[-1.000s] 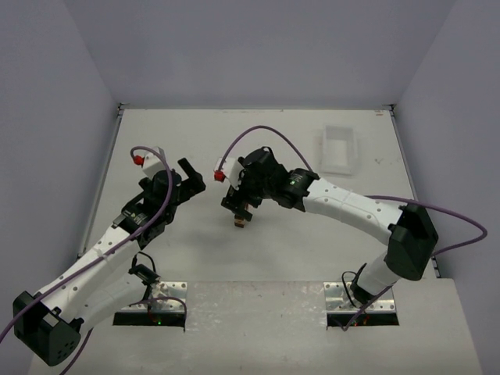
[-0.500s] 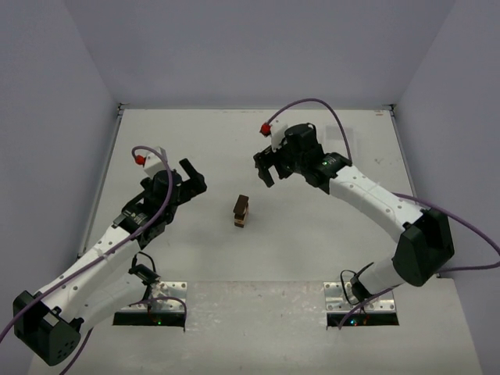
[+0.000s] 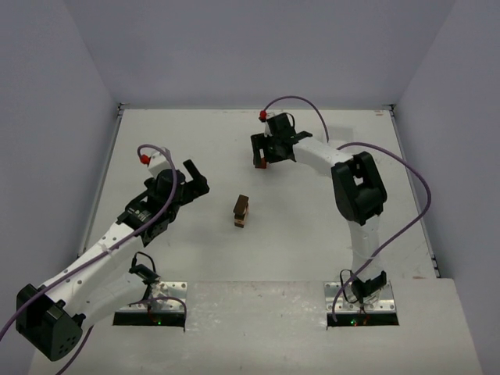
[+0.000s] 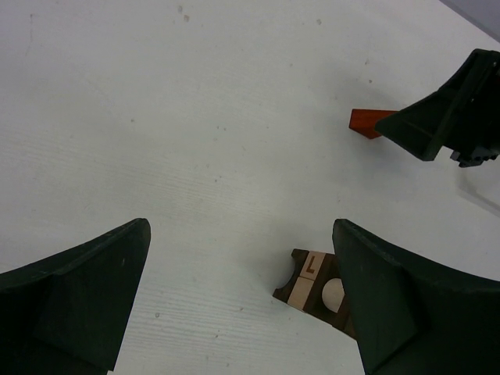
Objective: Build the wood block tower
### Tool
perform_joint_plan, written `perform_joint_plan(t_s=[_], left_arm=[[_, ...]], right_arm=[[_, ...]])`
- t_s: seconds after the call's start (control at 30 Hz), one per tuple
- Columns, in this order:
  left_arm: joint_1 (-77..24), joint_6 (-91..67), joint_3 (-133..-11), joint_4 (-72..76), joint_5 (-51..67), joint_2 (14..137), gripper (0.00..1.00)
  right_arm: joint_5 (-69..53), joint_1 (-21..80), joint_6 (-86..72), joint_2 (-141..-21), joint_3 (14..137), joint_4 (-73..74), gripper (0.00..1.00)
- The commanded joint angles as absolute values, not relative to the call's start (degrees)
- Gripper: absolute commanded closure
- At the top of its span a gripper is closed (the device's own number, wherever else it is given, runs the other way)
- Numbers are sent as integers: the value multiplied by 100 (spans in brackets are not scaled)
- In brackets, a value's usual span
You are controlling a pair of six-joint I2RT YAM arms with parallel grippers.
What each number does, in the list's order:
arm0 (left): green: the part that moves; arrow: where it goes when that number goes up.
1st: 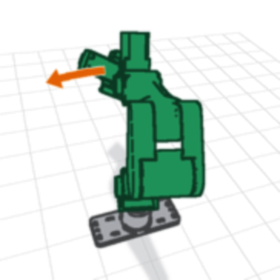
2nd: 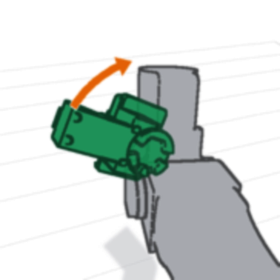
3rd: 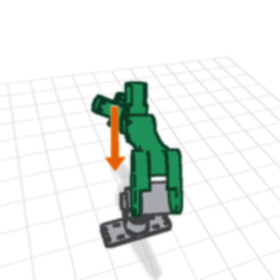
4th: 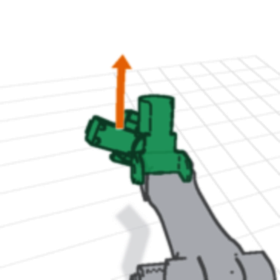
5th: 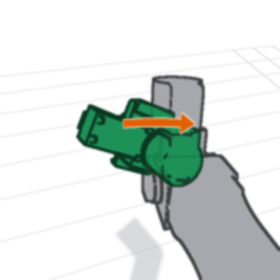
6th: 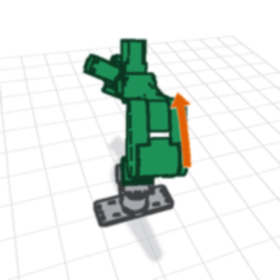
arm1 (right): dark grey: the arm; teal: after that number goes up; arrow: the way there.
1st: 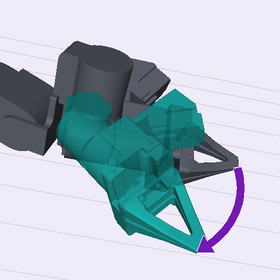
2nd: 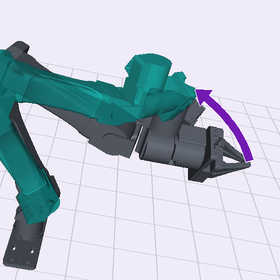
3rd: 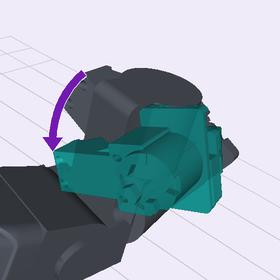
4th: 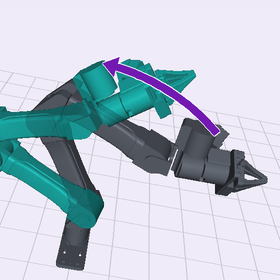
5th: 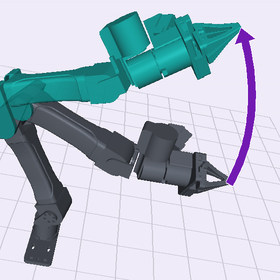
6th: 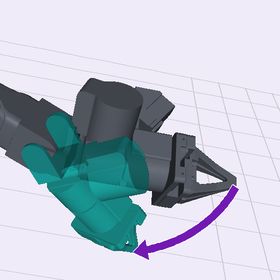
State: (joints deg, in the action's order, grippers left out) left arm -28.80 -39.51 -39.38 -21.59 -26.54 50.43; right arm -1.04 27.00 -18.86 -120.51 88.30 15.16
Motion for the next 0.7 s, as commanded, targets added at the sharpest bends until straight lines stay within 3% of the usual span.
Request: perform_joint_plan(t_s=[0.0, 0.53, 0.67], left_arm=[[-2830, -3964, -4008, -1884, -2672, 5062, 0], [-2830, -3944, -3992, -1861, -2687, 5115, 0], [-2830, -3946, -3998, -1880, -2696, 5079, 0]], right_arm=[[-6, 2605, -2346, -12398, 9329, 1328, 28], [44, 2575, -2461, -12698, 9279, 1079, 76], [-230, 2559, -2419, -12682, 9257, 1051, 98]])
